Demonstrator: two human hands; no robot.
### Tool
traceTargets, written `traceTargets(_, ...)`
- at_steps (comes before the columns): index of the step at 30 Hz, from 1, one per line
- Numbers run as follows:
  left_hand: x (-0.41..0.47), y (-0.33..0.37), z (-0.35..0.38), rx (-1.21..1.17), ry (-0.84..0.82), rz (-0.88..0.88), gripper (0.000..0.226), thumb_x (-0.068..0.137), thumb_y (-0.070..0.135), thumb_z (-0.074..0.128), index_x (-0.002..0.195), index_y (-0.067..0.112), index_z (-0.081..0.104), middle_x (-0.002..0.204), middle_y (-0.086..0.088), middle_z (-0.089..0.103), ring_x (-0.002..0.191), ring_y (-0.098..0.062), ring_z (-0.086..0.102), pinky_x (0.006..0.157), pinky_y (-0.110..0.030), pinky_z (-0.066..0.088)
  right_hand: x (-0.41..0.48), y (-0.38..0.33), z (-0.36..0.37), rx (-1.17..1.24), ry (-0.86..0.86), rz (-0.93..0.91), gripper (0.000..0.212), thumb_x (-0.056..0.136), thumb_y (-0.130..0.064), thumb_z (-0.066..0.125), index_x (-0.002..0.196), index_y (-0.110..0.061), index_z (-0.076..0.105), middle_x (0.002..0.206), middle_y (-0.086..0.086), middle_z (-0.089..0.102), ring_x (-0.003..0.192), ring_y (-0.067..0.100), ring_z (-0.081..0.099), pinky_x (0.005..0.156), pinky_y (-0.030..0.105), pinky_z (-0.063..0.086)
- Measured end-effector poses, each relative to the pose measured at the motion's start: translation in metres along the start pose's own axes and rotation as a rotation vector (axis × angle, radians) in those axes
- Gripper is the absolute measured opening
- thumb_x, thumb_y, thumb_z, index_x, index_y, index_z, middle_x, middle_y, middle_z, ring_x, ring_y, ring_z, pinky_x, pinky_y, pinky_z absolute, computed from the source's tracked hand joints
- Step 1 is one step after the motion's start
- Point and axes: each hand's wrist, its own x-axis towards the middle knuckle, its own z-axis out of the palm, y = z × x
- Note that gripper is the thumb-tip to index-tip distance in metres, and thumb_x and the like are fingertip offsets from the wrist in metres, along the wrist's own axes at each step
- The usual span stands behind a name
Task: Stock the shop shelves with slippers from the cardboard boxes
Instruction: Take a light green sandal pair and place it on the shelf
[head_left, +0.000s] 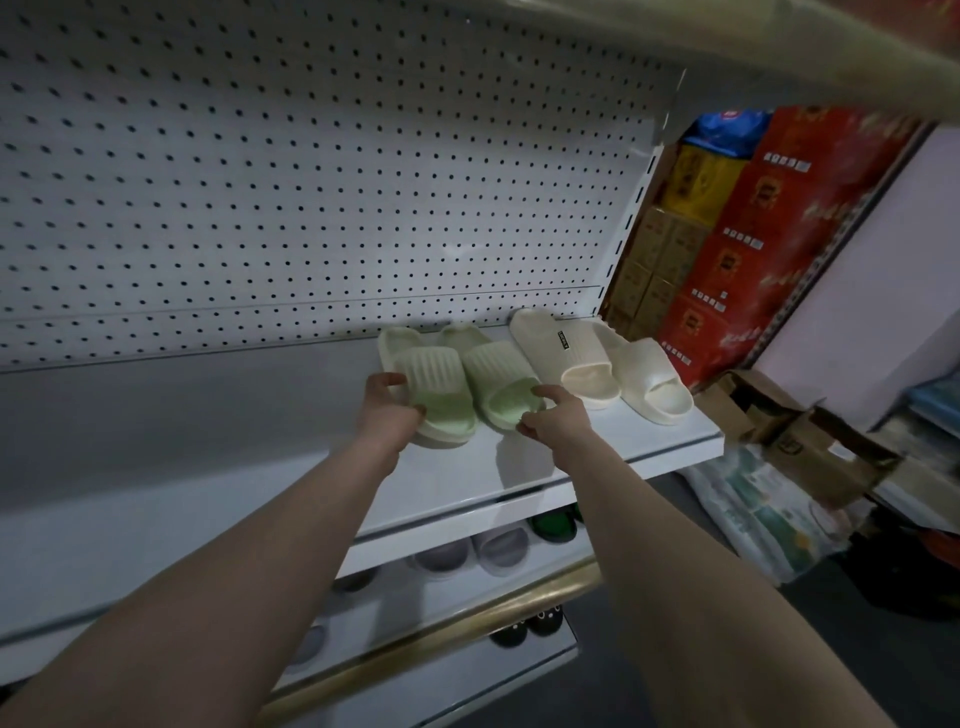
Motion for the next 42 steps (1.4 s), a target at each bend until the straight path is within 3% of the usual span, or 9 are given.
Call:
traceTargets(7,-0.001,-0.003,-0.007,0.0,-0.022,-0.007,0.045,0.081,-0.001,0.063,0.112,0.025,0.043,0.109,-0.016,0.056,0.098,-0.036,0.061,0.079,-0.044,0.057,0.013,-0.002,0.011,-0.062,0.044,0.028,0.051,0.076,0.011,0.064,0.122,-0.011,0.066,0.111,0.014,0.059,0.107,0.036,0.062,0.084,0.042,0.06)
traceTargets(12,-0.006,-0.002,-0.007,0.03,-0.04,-0.054,0.045,0.077,-0.002,0.06,0.11,0.024,0.045,0.096,-0.011,0.055,0.091,-0.033,0.062,0.077,-0.049,0.059,0.016,0.0,0.01,-0.092,0.071,0.013,0.049,0.078,0.005,0.066,0.124,-0.012,0.066,0.106,0.014,0.063,0.102,0.033,0.065,0.087,0.041,0.059)
traceTargets(16,-0.016,-0.003,-0.004,0.015,-0.048,-0.061,0.042,0.076,-0.002,0.061,0.107,0.022,0.046,0.096,-0.011,0.053,0.093,-0.035,0.063,0.072,-0.052,0.059,0.015,-0.001,0.01,-0.163,0.072,-0.018,0.049,0.081,-0.004,0.068,0.129,-0.014,0.063,0.116,0.014,0.065,0.109,0.031,0.062,0.089,0.032,0.053)
traceTargets(20,-0.022,-0.003,-0.002,0.026,-0.059,-0.067,0.041,0.078,0.001,0.061,0.109,0.021,0.045,0.101,-0.013,0.054,0.091,-0.032,0.062,0.07,-0.047,0.061,0.015,0.0,0.007,-0.152,0.065,-0.035,0.05,0.086,-0.001,0.064,0.135,-0.014,0.06,0.128,0.013,0.062,0.113,0.03,0.058,0.084,0.025,0.044)
traceTargets(25,-0.029,-0.001,-0.002,0.114,-0.051,-0.067,0.046,0.073,0.008,0.064,0.112,0.022,0.043,0.103,-0.015,0.055,0.089,-0.031,0.062,0.072,-0.044,0.059,0.009,-0.004,0.005,-0.173,0.054,-0.049,0.051,0.089,0.0,0.047,0.135,-0.018,0.06,0.132,0.015,0.059,0.109,0.032,0.057,0.084,0.028,0.047)
traceTargets(30,-0.033,-0.001,-0.005,0.194,-0.03,-0.078,0.049,0.066,0.014,0.066,0.109,0.02,0.045,0.116,-0.013,0.051,0.092,-0.032,0.061,0.067,-0.036,0.057,-0.008,-0.005,0.0,-0.209,0.071,-0.072,0.054,0.089,0.004,0.045,0.136,-0.017,0.058,0.136,0.016,0.056,0.112,0.033,0.058,0.086,0.033,0.051)
traceTargets(35,-0.043,0.002,-0.009,0.157,-0.099,-0.046,0.049,0.064,0.017,0.067,0.107,0.021,0.044,0.115,-0.016,0.054,0.093,-0.033,0.061,0.06,-0.031,0.049,-0.038,-0.005,-0.007,-0.24,0.043,-0.114,0.048,0.089,-0.002,0.054,0.134,-0.02,0.06,0.133,0.012,0.058,0.11,0.028,0.059,0.075,0.028,0.046)
traceTargets(38,-0.05,0.006,-0.012,0.158,-0.097,0.018,0.041,0.071,0.012,0.069,0.105,0.021,0.047,0.112,-0.011,0.056,0.093,-0.032,0.063,0.065,-0.03,0.049,-0.063,-0.004,-0.009,-0.23,0.039,-0.125,0.043,0.089,-0.007,0.06,0.13,-0.02,0.063,0.128,0.011,0.061,0.098,0.024,0.06,0.071,0.027,0.045)
traceTargets(42,-0.064,0.009,-0.021,0.148,-0.191,0.065,0.035,0.075,0.012,0.07,0.102,0.023,0.052,0.1,-0.001,0.058,0.093,-0.028,0.063,0.085,-0.042,0.055,-0.107,-0.001,-0.007,-0.21,0.068,-0.126,0.041,0.087,-0.009,0.062,0.126,-0.02,0.065,0.122,0.008,0.064,0.084,0.02,0.061,0.058,0.024,0.045)
